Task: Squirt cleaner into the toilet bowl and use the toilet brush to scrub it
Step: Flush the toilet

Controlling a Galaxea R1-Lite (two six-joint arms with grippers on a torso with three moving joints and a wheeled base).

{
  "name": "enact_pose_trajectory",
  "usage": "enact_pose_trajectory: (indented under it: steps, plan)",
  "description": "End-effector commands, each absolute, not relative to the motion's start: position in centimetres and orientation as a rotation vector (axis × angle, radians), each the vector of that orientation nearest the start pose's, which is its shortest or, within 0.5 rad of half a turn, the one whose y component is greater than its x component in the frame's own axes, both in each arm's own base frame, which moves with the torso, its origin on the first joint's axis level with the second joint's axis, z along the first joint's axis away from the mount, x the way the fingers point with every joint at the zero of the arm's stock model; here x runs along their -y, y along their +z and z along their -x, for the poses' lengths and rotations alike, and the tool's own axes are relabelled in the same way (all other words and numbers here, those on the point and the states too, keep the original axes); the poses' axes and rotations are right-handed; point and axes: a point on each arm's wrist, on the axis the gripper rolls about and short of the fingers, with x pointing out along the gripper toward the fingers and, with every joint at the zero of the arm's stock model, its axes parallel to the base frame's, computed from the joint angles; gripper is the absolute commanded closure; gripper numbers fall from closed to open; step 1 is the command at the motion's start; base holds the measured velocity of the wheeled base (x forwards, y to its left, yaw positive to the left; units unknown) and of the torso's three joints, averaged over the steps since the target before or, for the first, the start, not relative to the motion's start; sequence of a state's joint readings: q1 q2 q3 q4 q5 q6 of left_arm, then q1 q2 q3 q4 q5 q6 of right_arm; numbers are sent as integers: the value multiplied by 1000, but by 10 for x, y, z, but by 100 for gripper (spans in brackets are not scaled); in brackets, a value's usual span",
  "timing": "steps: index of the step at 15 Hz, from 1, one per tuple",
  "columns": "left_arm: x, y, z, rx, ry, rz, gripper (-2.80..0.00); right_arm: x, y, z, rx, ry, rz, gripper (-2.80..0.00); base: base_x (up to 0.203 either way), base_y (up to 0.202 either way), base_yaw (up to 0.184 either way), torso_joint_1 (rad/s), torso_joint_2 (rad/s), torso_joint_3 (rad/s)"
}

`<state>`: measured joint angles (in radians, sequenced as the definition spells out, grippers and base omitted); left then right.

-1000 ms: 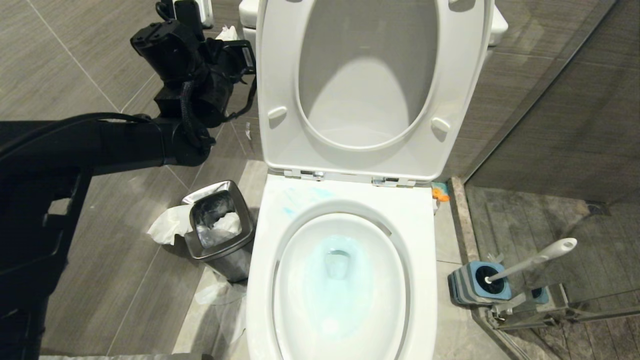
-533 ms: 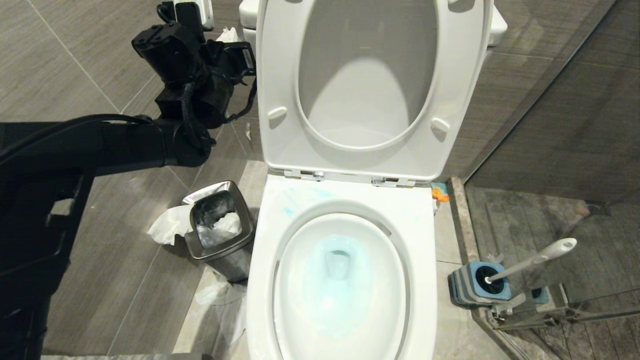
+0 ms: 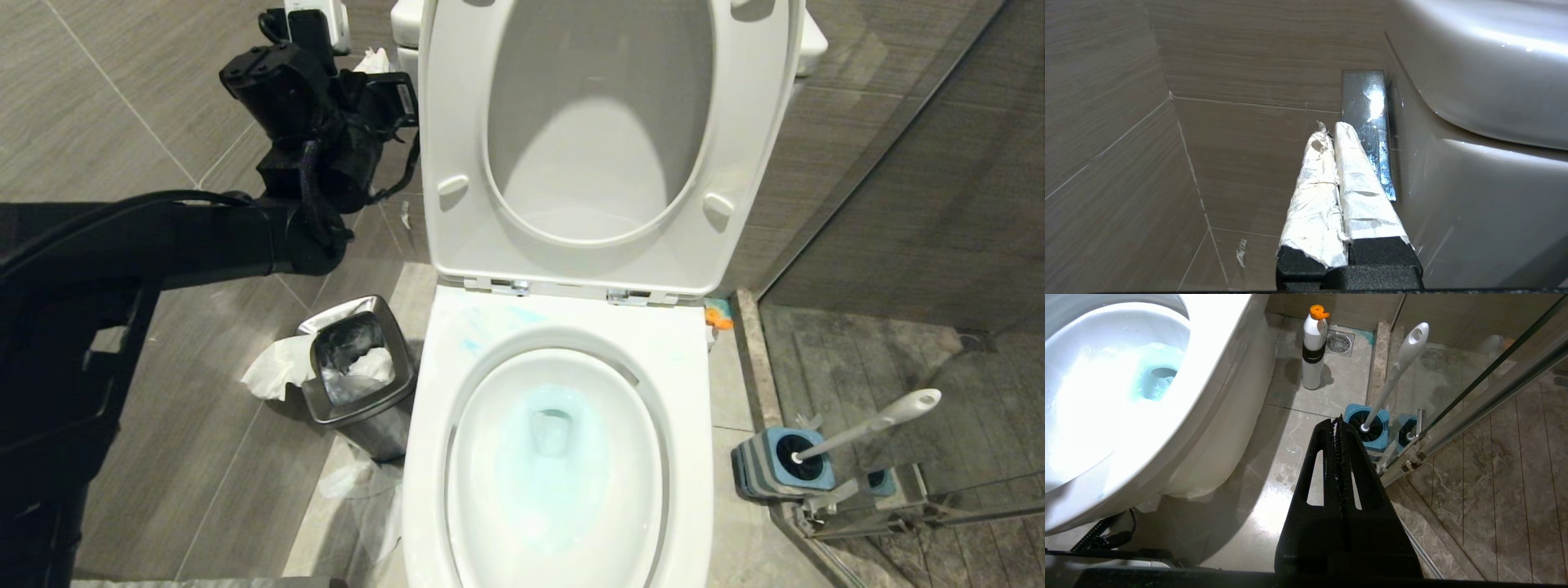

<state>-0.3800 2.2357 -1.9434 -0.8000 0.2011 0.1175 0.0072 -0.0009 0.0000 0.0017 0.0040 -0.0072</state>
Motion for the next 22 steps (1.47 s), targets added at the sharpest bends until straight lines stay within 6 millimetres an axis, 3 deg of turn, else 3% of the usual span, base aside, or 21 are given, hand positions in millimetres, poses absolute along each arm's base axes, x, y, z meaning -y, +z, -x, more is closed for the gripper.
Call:
enact_pose_trajectory:
  steps: [1,11,22]
  plan:
    - [171,297,-437,479,-146,28,0,0,75,23,-1,12,8,0,0,0,0,0,0,0]
    - [183,289,-439,485,-161,36,0,0,75,23,-1,12,8,0,0,0,0,0,0,0]
    - [180,302,-431,510,-150,40,0,0,75,23,-1,12,8,0,0,0,0,0,0,0]
